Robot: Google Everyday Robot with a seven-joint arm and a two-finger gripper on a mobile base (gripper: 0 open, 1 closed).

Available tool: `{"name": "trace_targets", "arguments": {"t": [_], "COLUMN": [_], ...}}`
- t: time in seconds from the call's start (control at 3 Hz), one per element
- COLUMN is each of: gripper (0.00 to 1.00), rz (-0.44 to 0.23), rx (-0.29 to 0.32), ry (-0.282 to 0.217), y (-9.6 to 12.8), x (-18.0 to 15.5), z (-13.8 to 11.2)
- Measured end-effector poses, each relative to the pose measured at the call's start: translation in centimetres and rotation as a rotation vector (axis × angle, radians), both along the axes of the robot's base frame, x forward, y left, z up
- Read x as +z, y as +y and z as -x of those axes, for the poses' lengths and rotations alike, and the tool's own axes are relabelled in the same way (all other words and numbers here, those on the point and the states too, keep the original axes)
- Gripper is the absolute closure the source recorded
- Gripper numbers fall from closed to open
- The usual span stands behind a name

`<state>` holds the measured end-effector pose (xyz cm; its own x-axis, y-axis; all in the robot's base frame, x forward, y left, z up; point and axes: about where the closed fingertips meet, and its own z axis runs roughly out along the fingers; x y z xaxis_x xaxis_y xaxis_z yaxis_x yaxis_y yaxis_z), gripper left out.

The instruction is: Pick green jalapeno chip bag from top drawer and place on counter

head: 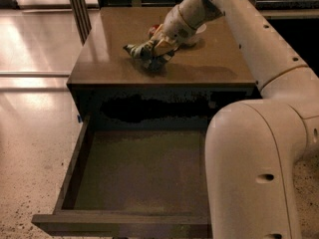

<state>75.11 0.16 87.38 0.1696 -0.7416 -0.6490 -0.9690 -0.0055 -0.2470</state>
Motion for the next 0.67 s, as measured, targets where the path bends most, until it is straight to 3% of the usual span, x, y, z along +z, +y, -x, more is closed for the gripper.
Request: {"name": "trace_targets", "arguments": {"t": [0.33,0.67], "gripper": [0.55,0.31], "rz": [0.0,0.0], "rx": [0.0,0.0], "ry": [0.0,0.0], "y": [0.0,0.01], "x": [0.0,-0.01], "z": [0.0,0.0]}}
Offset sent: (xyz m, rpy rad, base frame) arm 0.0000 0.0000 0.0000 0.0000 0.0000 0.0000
